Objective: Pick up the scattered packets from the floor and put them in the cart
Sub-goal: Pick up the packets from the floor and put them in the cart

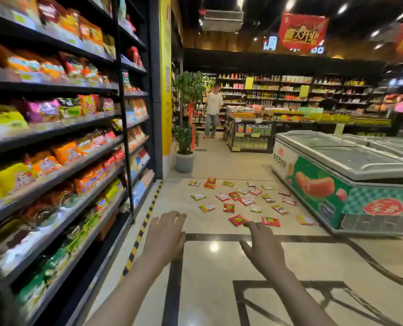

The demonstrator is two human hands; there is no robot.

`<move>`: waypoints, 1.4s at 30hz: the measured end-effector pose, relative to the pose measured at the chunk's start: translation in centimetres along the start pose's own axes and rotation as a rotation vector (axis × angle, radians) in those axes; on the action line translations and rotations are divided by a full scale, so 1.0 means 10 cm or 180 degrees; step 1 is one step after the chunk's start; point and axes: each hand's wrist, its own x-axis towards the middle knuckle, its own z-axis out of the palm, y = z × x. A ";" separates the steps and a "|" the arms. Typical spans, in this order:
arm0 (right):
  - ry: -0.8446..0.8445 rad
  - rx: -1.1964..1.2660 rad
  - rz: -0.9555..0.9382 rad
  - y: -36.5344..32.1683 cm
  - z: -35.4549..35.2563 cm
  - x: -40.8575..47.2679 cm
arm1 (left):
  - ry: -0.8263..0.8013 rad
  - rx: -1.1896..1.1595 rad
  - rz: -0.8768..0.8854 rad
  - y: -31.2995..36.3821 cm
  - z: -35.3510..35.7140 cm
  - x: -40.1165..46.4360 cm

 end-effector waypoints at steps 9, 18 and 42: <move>-0.0329 -0.0068 0.0650 0.88 0.87 1.58 | -0.0290 -0.0432 0.0247 0.05 1.69 1.50; -0.0600 -0.0033 0.0907 2.06 1.65 3.70 | -0.0677 -0.0601 0.0242 0.29 3.35 3.58; -0.1324 0.0307 0.1986 5.17 3.71 8.27 | -0.2264 -0.1178 0.0419 1.28 7.64 8.15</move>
